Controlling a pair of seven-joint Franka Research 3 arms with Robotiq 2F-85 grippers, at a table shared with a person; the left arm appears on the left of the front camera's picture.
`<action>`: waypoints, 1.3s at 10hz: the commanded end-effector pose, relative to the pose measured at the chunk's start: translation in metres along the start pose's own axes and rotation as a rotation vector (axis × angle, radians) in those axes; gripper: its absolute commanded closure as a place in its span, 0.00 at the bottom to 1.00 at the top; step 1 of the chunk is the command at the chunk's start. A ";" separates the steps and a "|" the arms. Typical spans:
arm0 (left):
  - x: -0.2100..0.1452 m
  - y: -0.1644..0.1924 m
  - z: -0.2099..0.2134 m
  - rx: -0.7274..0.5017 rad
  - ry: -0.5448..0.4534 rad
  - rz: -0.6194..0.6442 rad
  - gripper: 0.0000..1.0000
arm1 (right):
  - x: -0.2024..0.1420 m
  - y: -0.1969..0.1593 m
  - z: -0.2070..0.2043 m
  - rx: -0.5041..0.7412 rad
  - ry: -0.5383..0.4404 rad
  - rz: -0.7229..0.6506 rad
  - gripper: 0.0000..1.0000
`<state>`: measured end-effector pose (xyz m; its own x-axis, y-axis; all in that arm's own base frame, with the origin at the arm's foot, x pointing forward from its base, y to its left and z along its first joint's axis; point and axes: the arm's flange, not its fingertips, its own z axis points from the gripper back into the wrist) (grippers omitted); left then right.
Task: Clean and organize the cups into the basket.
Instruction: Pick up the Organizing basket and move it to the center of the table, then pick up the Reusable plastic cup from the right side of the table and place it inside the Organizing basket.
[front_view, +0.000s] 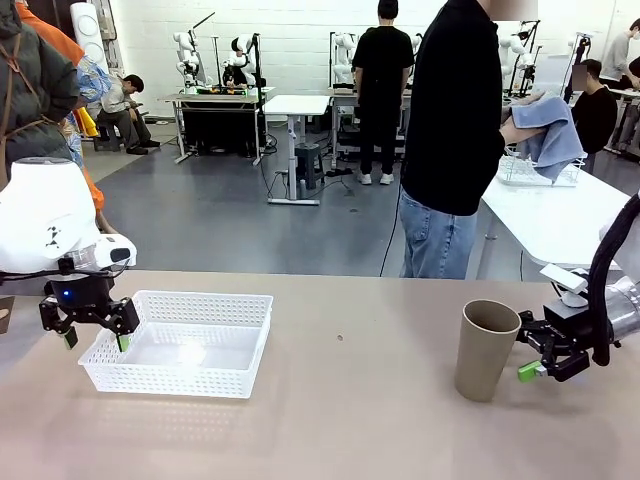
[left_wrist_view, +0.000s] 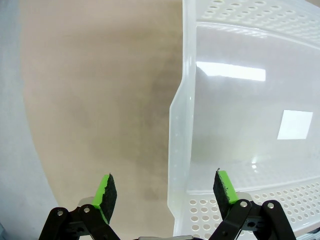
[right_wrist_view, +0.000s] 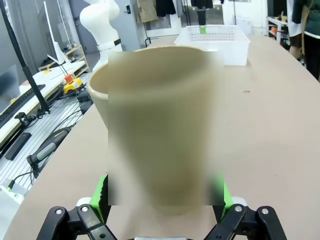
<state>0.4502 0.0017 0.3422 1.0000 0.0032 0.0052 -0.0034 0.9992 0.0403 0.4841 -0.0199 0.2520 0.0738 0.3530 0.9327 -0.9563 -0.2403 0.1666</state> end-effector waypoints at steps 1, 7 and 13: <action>0.003 0.001 -0.009 0.051 0.021 0.015 0.00 | 0.008 -0.011 -0.011 0.023 -0.025 0.024 0.00; 0.009 0.000 -0.017 0.063 0.054 0.022 0.00 | 0.007 -0.021 -0.041 0.130 -0.074 0.033 0.00; 0.008 0.005 -0.007 -0.086 0.082 -0.003 0.00 | 0.008 -0.023 -0.058 0.128 -0.074 0.067 0.00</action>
<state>0.4567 0.0029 0.3276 0.9978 0.0188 -0.0639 -0.0177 0.9997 0.0169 0.4881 0.0358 0.2399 0.0566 0.2856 0.9567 -0.9108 -0.3778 0.1667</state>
